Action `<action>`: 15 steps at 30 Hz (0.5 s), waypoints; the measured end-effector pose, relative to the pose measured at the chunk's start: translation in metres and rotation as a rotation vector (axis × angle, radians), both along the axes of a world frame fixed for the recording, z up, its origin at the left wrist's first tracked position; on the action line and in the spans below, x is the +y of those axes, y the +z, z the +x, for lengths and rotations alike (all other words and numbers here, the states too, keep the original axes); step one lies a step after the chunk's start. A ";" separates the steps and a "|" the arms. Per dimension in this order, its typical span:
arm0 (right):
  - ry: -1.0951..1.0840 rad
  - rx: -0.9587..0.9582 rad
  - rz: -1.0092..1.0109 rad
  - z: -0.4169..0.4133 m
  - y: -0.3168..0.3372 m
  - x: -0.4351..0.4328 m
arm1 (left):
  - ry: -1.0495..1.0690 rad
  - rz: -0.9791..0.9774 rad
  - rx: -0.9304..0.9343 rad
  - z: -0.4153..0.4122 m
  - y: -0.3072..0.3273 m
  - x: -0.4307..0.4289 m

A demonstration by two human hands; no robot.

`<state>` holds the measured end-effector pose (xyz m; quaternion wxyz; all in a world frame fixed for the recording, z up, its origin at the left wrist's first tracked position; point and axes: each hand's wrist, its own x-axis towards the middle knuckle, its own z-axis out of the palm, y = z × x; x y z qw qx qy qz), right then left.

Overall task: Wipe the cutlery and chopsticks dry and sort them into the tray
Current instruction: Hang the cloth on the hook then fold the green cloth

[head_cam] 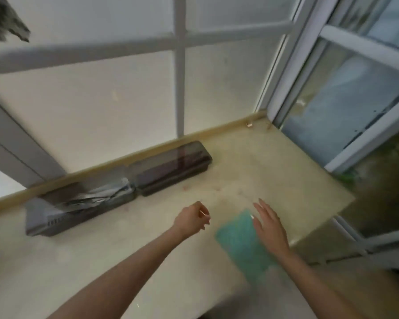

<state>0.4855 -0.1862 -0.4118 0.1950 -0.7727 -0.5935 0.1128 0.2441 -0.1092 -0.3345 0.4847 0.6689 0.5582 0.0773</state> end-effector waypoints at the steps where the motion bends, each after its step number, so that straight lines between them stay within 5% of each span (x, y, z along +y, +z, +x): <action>1: 0.007 -0.029 0.006 0.005 -0.006 -0.007 | -0.031 -0.014 0.046 0.016 -0.010 -0.002; 6: 0.202 -0.088 0.009 -0.015 -0.037 -0.043 | -0.110 0.012 0.358 0.067 -0.051 -0.033; 15: 0.366 -0.326 -0.144 -0.018 -0.059 -0.045 | 0.111 0.055 0.348 0.082 -0.060 -0.044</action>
